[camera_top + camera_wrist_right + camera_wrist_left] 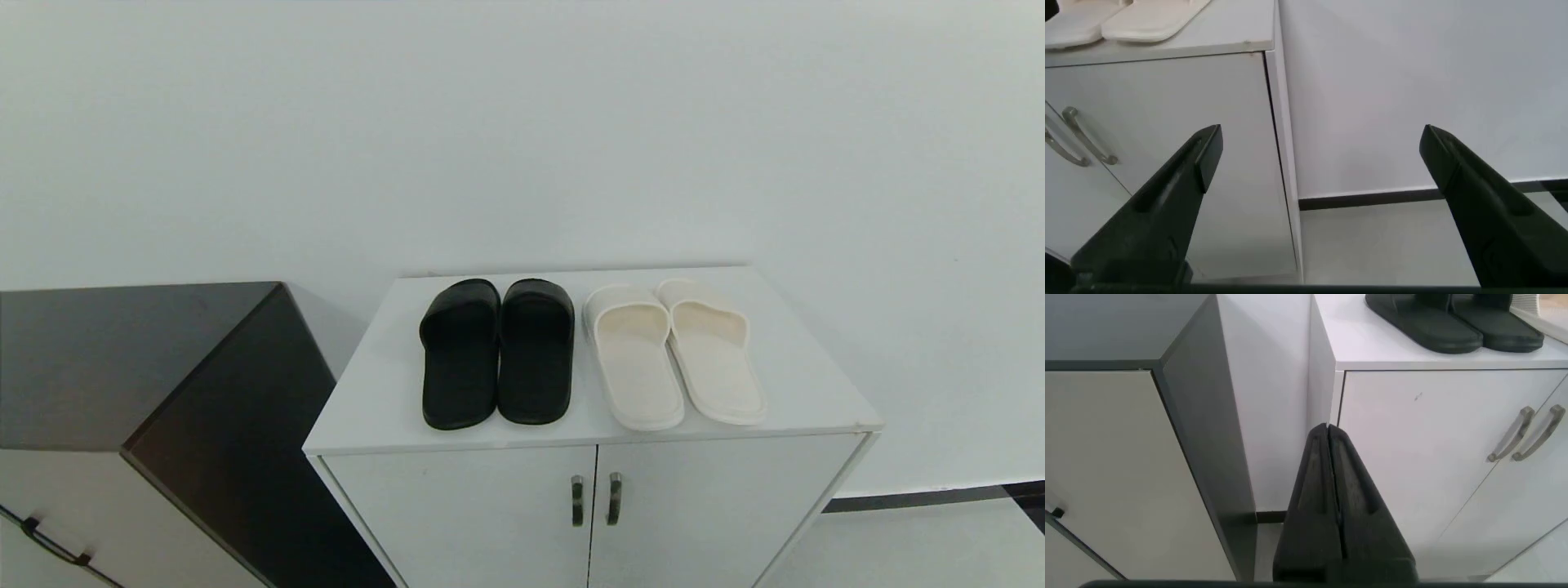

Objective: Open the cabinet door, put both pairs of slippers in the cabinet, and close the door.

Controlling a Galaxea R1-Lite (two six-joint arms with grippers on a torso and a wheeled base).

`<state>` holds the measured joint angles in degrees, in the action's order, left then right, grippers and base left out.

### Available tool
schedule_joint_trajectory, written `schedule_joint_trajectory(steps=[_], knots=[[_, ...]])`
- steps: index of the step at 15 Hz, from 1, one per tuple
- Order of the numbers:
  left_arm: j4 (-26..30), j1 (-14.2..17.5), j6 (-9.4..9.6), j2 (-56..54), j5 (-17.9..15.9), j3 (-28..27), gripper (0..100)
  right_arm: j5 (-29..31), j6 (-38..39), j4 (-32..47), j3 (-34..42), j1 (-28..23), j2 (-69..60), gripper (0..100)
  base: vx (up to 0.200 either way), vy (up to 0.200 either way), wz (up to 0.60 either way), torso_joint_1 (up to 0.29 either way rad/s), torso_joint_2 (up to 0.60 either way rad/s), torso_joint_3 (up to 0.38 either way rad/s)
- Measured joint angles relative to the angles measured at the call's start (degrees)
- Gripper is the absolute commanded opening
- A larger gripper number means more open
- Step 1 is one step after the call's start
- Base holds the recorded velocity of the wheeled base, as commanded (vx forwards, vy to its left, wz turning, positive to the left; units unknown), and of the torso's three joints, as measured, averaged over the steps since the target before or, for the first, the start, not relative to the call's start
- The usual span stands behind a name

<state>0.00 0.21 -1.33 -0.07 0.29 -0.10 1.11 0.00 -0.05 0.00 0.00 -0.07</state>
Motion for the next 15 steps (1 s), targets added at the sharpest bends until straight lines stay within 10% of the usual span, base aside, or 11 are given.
schedule_joint_trajectory(steps=[10,15], knots=[[0.00,0.00,0.11,0.00,0.11,0.00,0,-0.32,1.44,-1.50,-6.91,0.10,1.34,100,0.000,0.000,0.00,0.000,0.00,0.000],[0.00,0.04,0.29,0.00,0.11,0.00,0,-11.45,-2.49,4.40,-15.02,-1.05,11.92,100,0.000,0.000,0.00,0.000,0.00,0.000]])
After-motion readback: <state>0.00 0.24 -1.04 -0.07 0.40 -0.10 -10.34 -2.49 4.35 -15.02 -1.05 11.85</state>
